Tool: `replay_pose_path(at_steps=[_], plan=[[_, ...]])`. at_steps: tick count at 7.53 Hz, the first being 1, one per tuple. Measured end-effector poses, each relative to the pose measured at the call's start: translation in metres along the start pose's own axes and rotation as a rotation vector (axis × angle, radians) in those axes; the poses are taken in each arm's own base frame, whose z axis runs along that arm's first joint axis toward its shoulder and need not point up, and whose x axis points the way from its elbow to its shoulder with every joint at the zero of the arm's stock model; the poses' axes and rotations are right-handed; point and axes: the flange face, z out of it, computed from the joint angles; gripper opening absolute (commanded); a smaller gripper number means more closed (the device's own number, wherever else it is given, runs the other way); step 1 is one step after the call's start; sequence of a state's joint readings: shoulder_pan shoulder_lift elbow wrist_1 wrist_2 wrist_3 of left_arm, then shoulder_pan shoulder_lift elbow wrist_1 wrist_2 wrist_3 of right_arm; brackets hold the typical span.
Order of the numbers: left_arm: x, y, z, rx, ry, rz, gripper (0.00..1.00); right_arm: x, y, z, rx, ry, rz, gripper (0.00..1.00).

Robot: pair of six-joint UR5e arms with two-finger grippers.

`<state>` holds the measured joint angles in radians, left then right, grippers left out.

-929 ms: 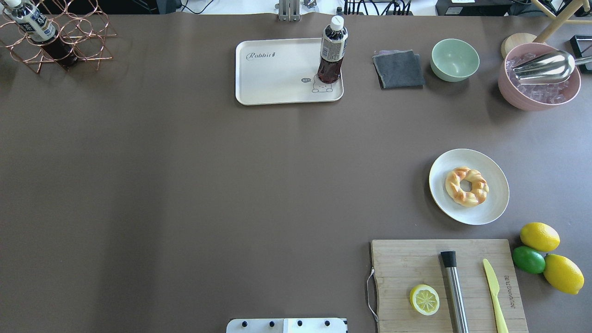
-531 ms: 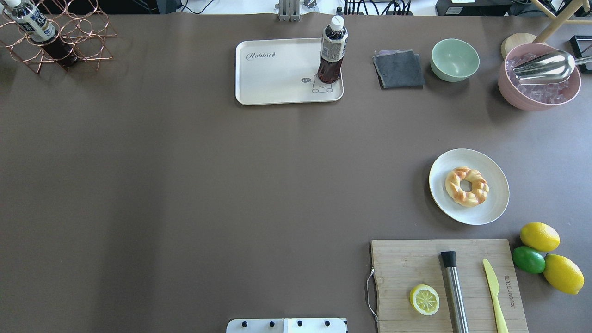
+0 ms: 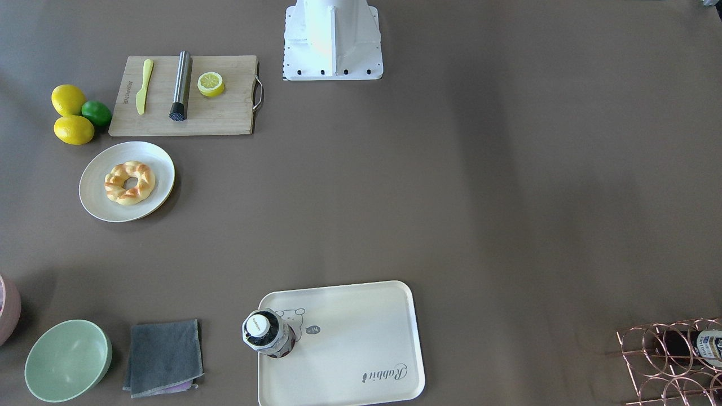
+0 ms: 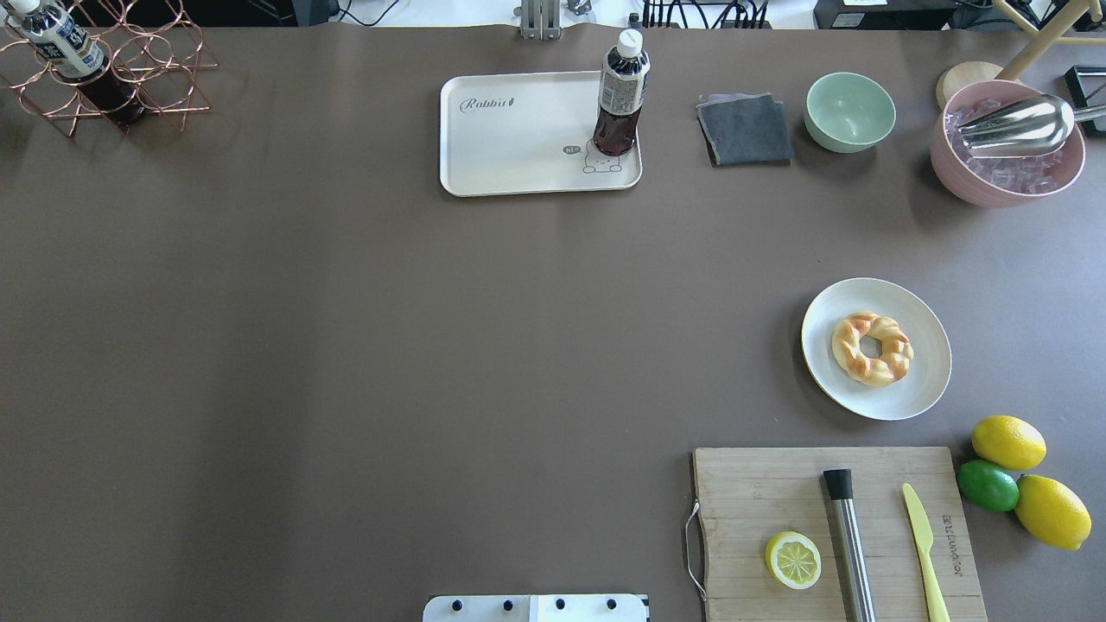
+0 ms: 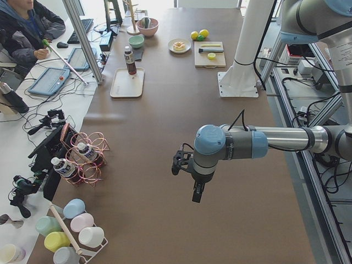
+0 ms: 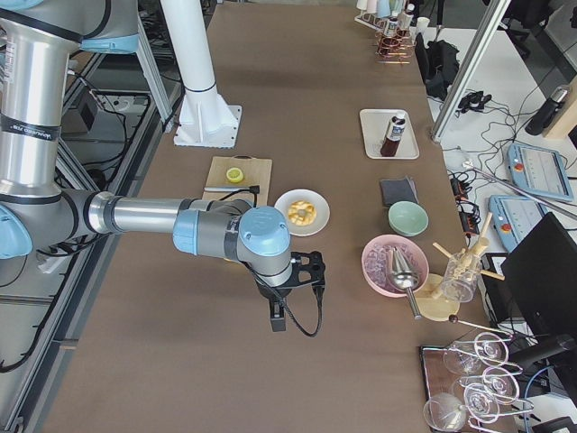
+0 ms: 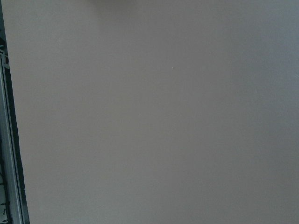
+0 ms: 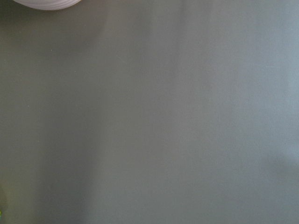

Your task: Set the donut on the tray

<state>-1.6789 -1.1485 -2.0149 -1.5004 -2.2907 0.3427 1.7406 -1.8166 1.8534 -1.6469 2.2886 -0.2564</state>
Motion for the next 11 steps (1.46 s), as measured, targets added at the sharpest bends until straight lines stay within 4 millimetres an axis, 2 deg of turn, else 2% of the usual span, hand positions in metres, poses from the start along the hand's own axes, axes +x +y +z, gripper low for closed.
replay_pose_path(at_steps=[1, 3, 11], plan=[[0.0071, -0.0107, 0.0032, -0.01, 0.002, 0.003, 0.98, -0.0002, -0.0001, -0.0002, 0.001, -0.001, 0.0, 1.0], [0.0116, -0.0172, 0.0067, -0.001, -0.001, 0.017, 0.98, 0.0005, 0.0019, 0.0016, -0.003, -0.002, -0.002, 1.0], [0.009, -0.0165, 0.0125, -0.002, 0.008, 0.01, 0.98, -0.0043, 0.0053, -0.0009, 0.001, -0.004, -0.018, 1.0]])
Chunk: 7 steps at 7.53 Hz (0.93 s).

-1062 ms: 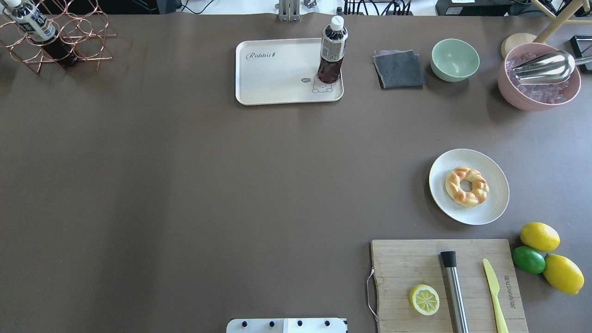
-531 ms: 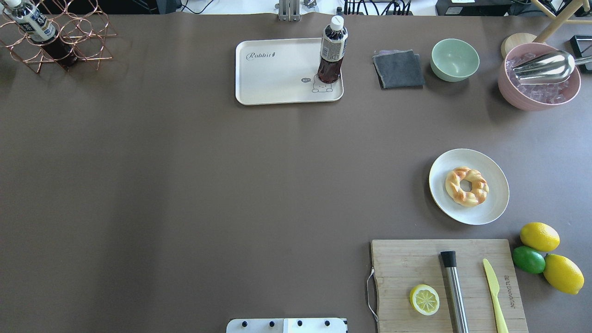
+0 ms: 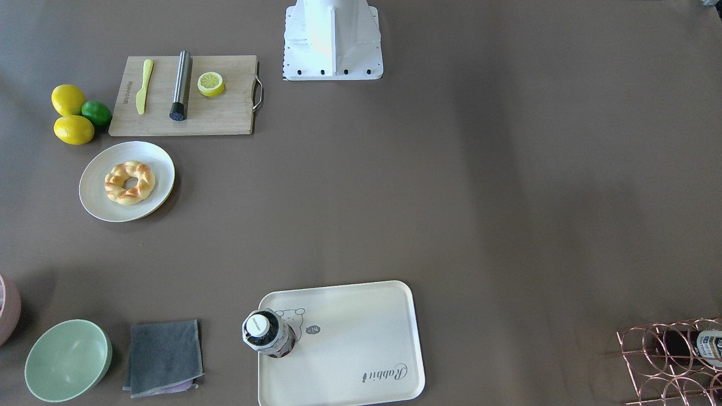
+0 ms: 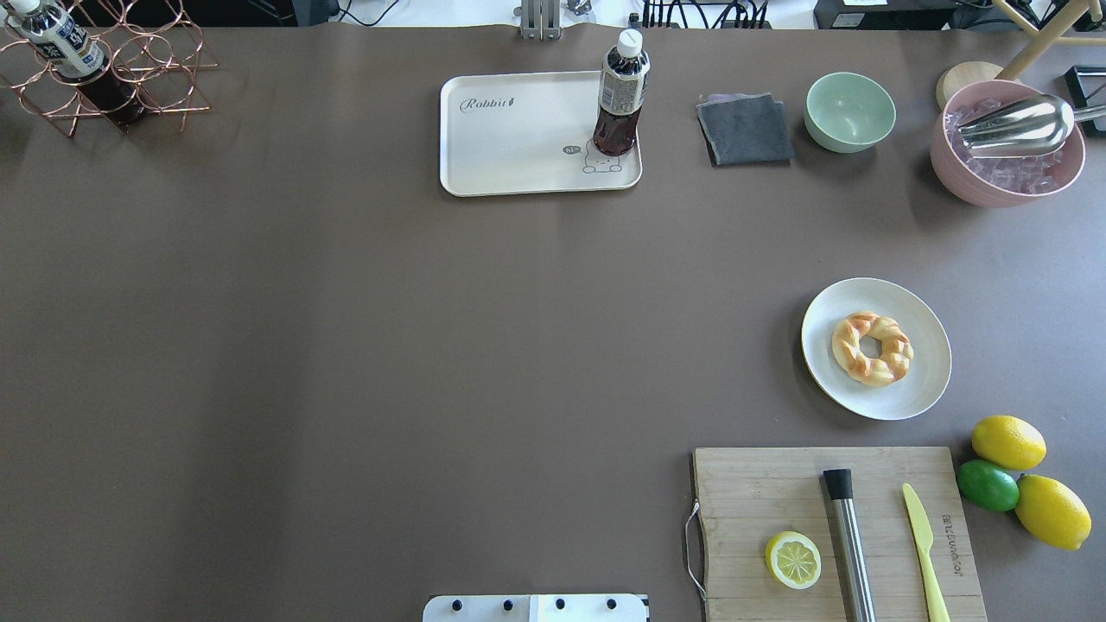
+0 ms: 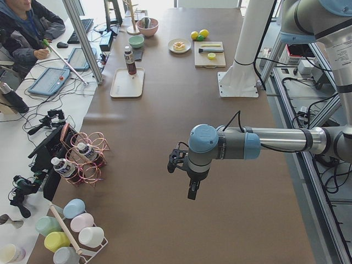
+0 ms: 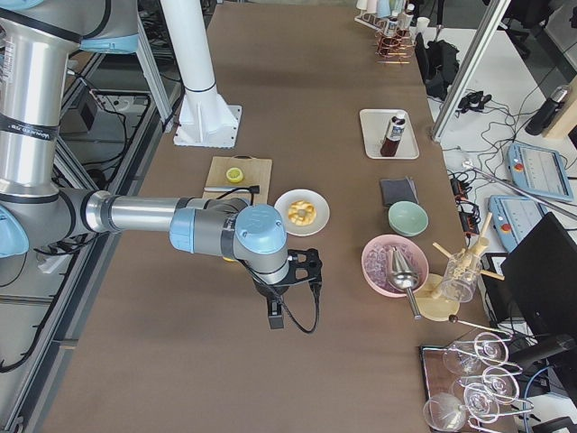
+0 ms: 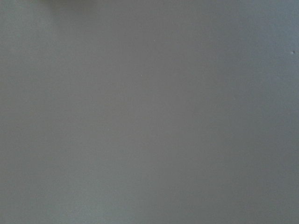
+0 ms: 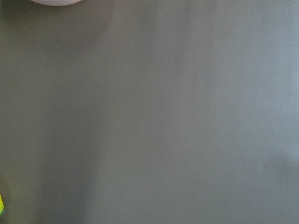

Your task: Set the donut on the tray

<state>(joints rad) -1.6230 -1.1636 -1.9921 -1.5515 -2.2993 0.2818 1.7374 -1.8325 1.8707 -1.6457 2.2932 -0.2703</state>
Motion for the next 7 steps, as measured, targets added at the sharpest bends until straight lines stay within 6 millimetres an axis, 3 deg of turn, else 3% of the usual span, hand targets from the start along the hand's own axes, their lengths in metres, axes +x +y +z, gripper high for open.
replay_pose_path(at_steps=[5, 7], plan=[[0.008, -0.001, -0.011, 0.022, -0.005, 0.014, 0.98, -0.006, 0.001, -0.002, 0.005, -0.01, 0.002, 0.99], [0.008, 0.0, -0.011, 0.023, -0.005, 0.015, 0.98, -0.013, -0.002, 0.002, -0.002, -0.035, 0.005, 0.94]])
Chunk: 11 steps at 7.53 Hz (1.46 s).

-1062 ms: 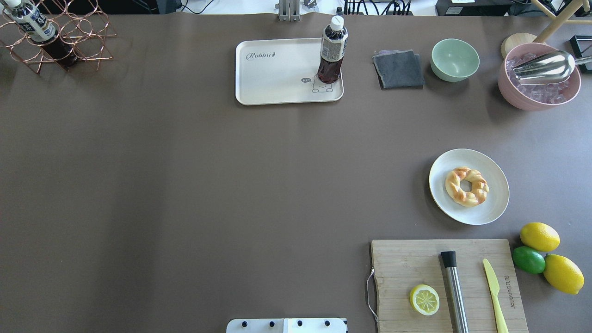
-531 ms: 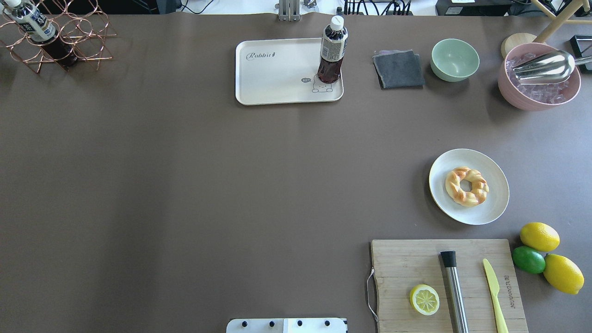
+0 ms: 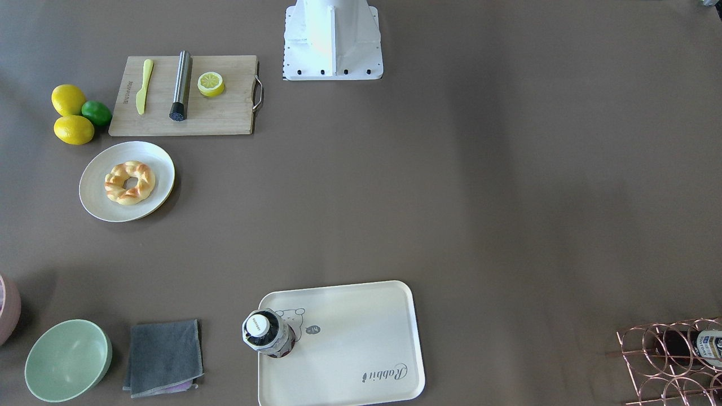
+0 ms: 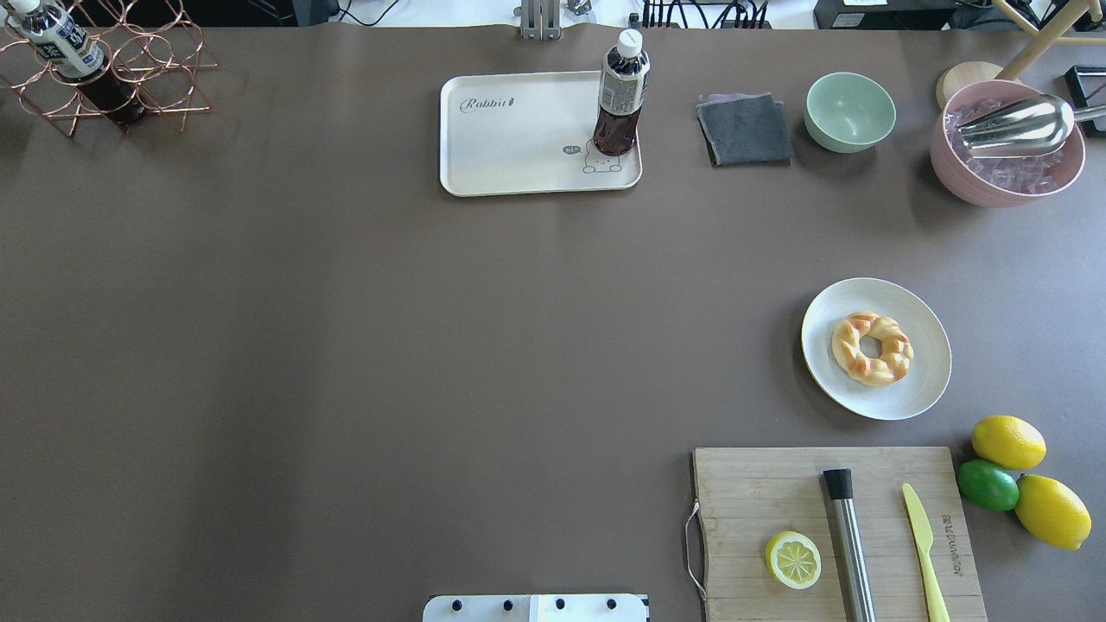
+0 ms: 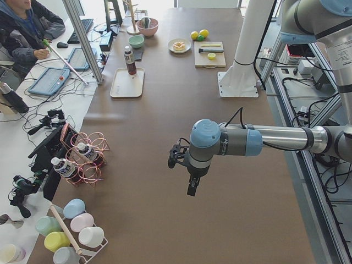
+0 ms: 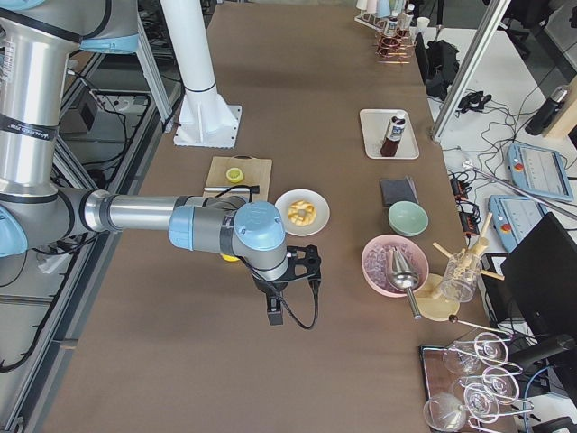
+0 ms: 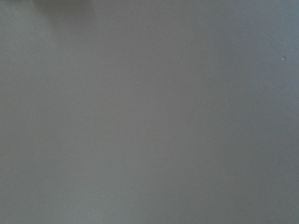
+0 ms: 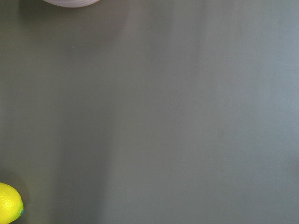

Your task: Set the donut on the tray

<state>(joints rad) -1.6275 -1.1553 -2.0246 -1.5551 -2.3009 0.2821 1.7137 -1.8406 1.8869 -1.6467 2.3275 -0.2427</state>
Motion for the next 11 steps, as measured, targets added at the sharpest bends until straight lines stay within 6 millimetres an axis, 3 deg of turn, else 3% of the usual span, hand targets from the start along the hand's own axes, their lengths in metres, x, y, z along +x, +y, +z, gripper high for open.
replay_pose_path(at_steps=[2, 3, 5, 7, 9, 11], plan=[[0.0, 0.0, 0.0, -0.001, 0.0, 0.001, 0.98, -0.028, -0.018, 0.013, -0.019, -0.035, -0.004, 0.88], [0.0, 0.0, 0.0, 0.0, 0.0, 0.002, 0.98, -0.054, -0.034, 0.024, -0.011, -0.048, 0.006, 0.85], [0.001, -0.002, -0.001, 0.01, -0.002, 0.01, 0.98, -0.128, -0.063, 0.068, 0.01, -0.091, 0.065, 0.81], [0.001, -0.003, -0.001, 0.015, -0.003, 0.013, 0.98, -0.185, -0.086, 0.123, 0.011, -0.157, 0.093, 0.8], [0.001, -0.005, -0.001, 0.018, -0.004, 0.013, 0.98, -0.222, -0.097, 0.153, -0.005, -0.178, 0.091, 0.8], [0.001, -0.006, -0.002, 0.025, -0.006, 0.017, 0.98, -0.254, -0.106, 0.175, -0.009, -0.157, 0.1, 0.73]])
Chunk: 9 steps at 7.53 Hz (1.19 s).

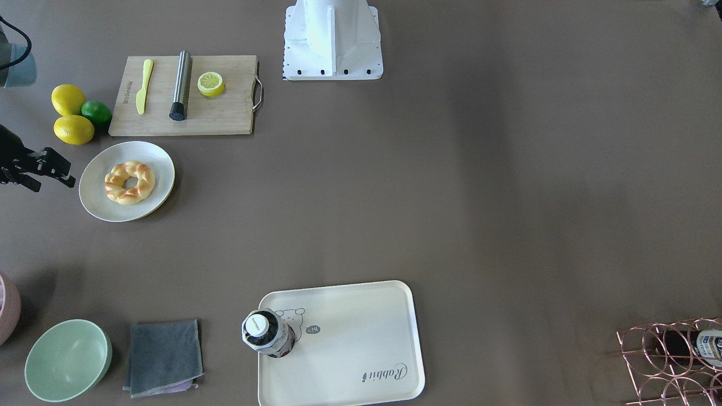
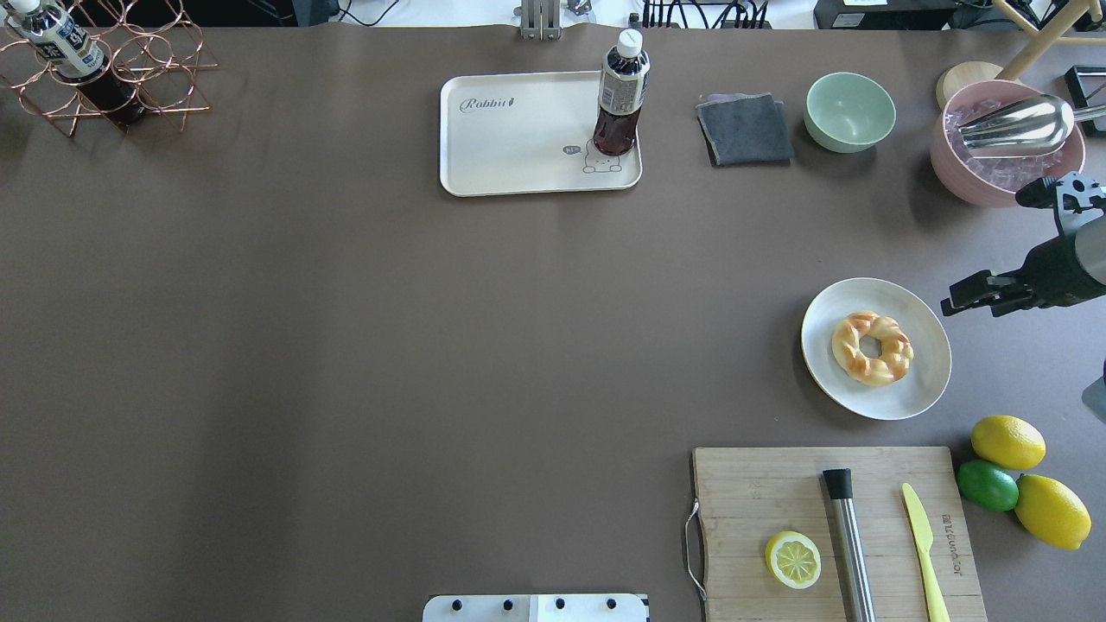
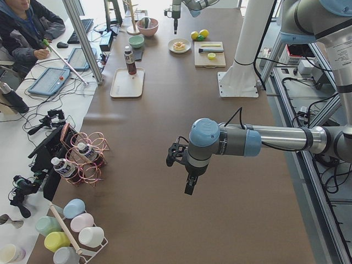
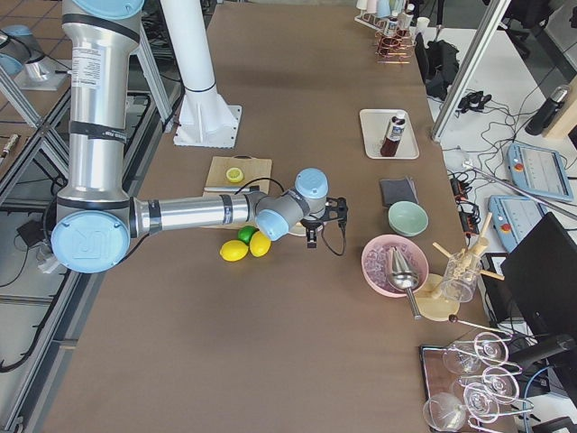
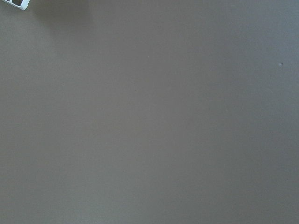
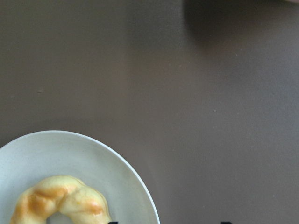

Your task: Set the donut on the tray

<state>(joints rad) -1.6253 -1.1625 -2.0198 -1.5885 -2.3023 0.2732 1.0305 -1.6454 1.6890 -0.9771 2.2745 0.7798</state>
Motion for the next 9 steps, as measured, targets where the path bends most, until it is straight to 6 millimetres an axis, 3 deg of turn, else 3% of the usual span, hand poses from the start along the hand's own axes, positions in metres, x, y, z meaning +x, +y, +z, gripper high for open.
replay_pose_path(at_steps=[3, 5, 9], plan=[[0.0, -0.001, -0.002, 0.008, -0.002, 0.002, 0.98, -0.02, 0.006, 0.039, -0.043, 0.025, -0.008, 0.62], [0.0, -0.001, -0.002, 0.01, -0.003, 0.002, 0.98, -0.023, 0.012, 0.055, -0.061, 0.046, -0.025, 0.0], [-0.001, 0.0, -0.002, 0.009, -0.003, -0.001, 0.98, -0.031, 0.014, 0.052, -0.058, 0.036, -0.042, 0.0]])
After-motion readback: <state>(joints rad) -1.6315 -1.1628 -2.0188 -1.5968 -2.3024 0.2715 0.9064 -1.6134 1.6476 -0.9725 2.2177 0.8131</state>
